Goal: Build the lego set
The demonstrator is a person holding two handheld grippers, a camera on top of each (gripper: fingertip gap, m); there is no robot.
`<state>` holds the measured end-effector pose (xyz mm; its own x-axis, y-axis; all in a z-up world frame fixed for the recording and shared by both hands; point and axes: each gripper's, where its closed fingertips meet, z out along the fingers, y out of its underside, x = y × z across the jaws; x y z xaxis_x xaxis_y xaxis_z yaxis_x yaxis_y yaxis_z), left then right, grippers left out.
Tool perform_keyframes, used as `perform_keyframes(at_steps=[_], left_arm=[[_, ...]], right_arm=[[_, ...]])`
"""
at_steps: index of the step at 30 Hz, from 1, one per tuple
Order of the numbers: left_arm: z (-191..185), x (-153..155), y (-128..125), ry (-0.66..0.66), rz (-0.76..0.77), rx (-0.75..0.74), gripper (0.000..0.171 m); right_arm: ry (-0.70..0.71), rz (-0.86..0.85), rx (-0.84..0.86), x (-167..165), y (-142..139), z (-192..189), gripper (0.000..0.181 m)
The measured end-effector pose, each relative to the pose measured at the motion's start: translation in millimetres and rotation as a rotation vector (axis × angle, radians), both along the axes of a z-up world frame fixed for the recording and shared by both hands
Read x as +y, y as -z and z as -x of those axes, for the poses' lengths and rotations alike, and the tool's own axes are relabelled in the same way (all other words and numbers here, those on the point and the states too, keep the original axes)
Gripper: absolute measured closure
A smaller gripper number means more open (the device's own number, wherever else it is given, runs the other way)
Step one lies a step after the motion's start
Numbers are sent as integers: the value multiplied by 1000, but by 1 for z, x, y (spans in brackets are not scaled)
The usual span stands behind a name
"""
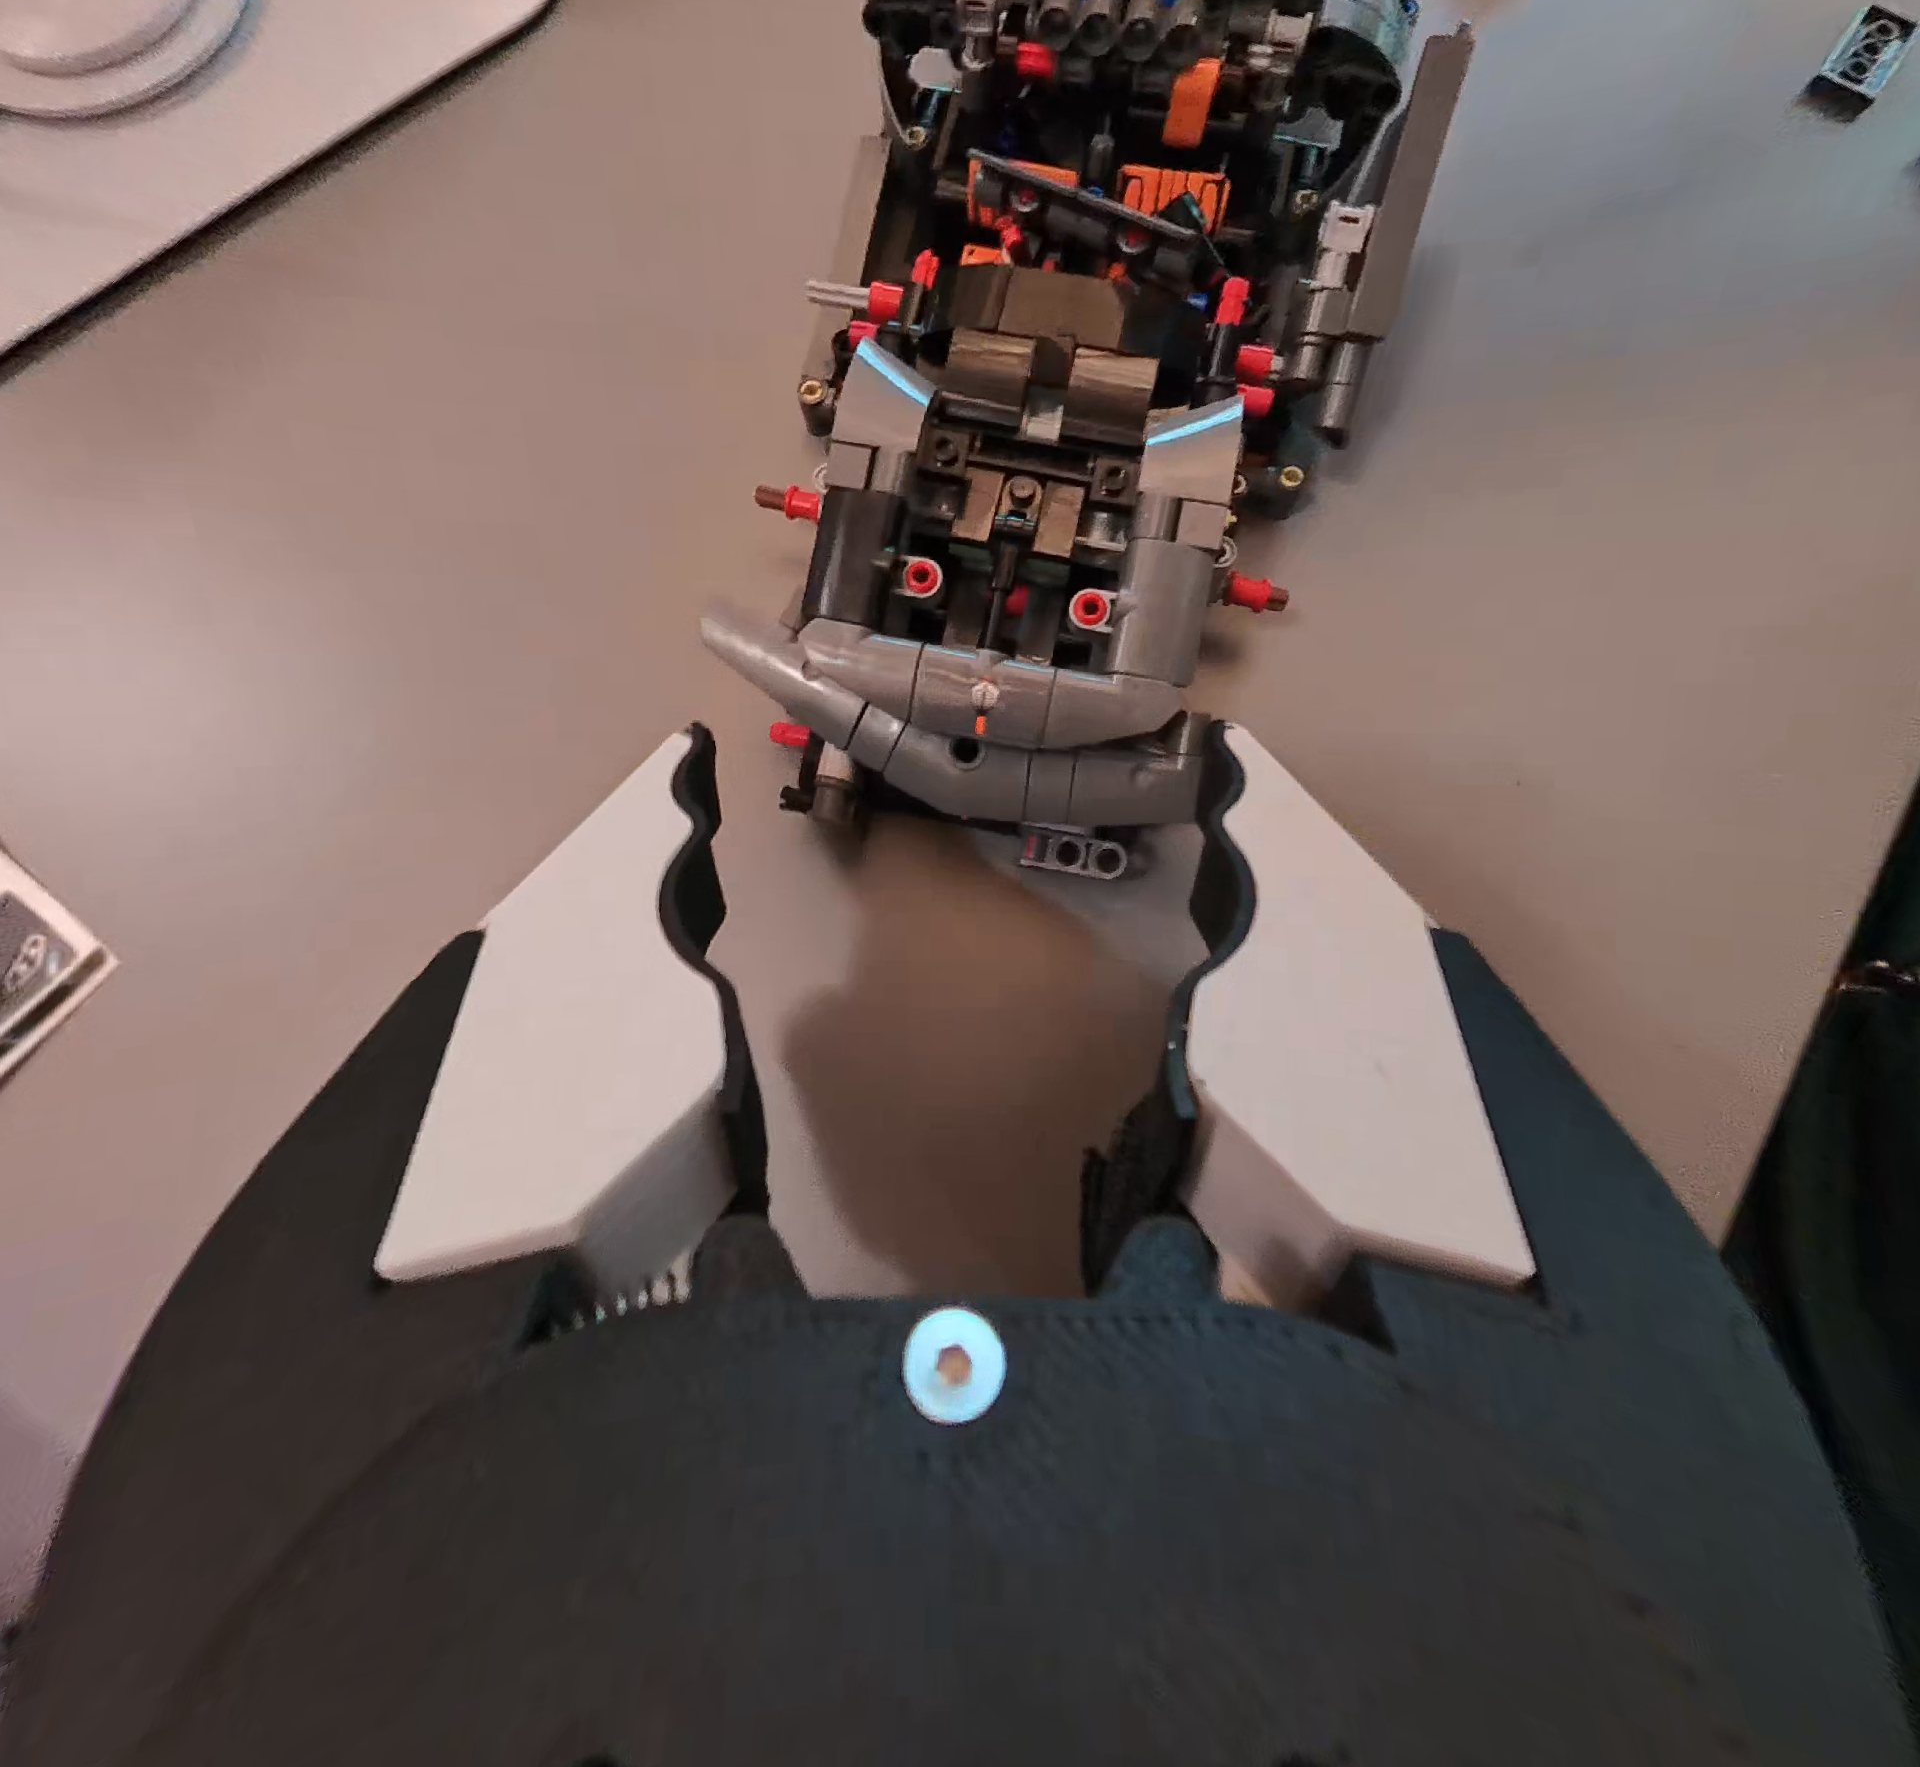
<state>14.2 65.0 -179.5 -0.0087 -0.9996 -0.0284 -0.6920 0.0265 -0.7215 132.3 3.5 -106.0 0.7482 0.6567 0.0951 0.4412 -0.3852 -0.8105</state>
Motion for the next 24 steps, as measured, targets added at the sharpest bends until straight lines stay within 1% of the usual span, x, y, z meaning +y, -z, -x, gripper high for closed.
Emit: perform_keyframes(at_steps=[3,7,9,10,11,12,14,16,18,19,20,22,24], left_arm=[[-3,6,1,26,11,-9,79],[-6,9,4,50,53,-46,77],[-6,14,4,35,57,-60,77],[-6,16,4,33,57,-67,79],[-5,18,4,34,54,-73,80],[-5,20,4,35,55,-77,81],[-6,20,4,46,65,-84,81],[-7,21,4,56,66,-90,82],[-7,24,4,56,70,-92,81],[-7,25,4,58,73,-95,81],[-7,25,4,60,74,-97,80],[-7,25,4,70,78,-99,81],[-8,25,4,74,82,-104,81]], right_arm=[[-45,78,-108,19,10,7,116],[-110,232,-216,38,37,14,114],[-153,306,-237,42,50,21,117],[-150,341,-263,44,57,19,118],[-146,388,-309,43,65,14,116],[-146,399,-332,44,69,13,114],[-160,421,-296,46,69,19,115],[-144,442,-291,49,71,16,108],[-147,453,-277,51,70,15,115],[-126,454,-276,54,70,12,127],[-119,464,-262,55,69,12,131],[-131,479,-222,56,66,14,134],[-145,472,-223,57,66,15,134]])
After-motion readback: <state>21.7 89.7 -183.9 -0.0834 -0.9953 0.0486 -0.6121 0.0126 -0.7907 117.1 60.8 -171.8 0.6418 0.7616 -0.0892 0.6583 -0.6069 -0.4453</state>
